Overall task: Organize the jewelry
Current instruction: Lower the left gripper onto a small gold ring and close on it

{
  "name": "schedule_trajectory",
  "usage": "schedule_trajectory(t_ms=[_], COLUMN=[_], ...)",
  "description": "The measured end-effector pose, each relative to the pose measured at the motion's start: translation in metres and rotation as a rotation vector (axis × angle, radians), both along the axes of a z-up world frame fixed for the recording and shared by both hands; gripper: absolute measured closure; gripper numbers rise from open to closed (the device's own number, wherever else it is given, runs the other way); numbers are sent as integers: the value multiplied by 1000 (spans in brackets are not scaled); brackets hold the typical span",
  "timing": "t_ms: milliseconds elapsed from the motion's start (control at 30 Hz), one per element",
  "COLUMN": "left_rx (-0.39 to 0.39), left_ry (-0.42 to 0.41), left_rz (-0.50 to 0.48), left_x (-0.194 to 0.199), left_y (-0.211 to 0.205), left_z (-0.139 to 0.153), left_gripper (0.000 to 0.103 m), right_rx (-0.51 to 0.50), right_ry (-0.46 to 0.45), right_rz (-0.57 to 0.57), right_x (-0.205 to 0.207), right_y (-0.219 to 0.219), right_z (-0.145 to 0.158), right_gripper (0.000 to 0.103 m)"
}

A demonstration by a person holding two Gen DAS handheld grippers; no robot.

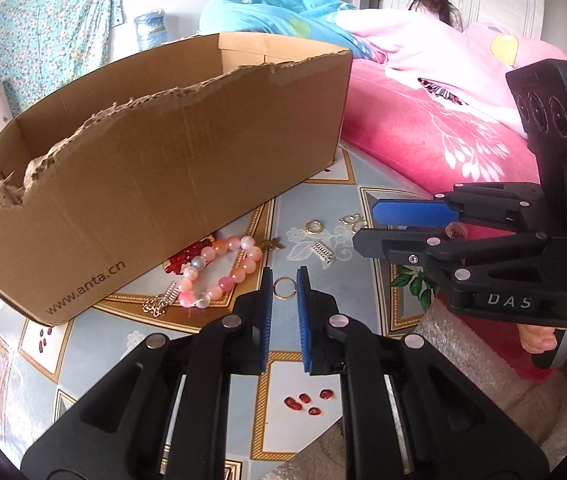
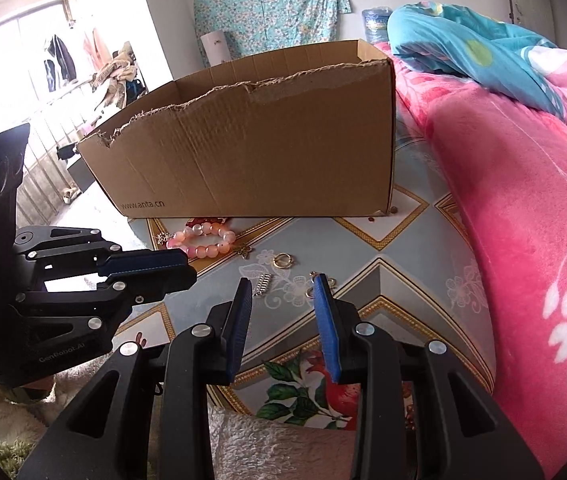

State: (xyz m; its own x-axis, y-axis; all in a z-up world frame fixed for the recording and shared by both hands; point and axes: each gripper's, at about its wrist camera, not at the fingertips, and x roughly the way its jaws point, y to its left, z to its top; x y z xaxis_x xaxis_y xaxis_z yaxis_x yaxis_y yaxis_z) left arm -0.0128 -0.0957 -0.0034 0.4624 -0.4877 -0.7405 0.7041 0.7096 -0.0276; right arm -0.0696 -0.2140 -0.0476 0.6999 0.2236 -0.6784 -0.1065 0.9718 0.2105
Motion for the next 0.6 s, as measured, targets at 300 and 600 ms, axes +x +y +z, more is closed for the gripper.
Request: schedule_trajectory(t_ms=[300,600], left_rx=[-41,-77], left_ry=[14,29], left_rz=[17,25], left_x=[7,11], left_y=[6,14], left_z=[2,3], left_gripper=[92,92], right_rx=[-54,-97], right_ry=[12,42], right_rz=[25,-48], right_x=[33,38], right_y=[11,29], right_z=[1,-11], right_gripper=[78,85])
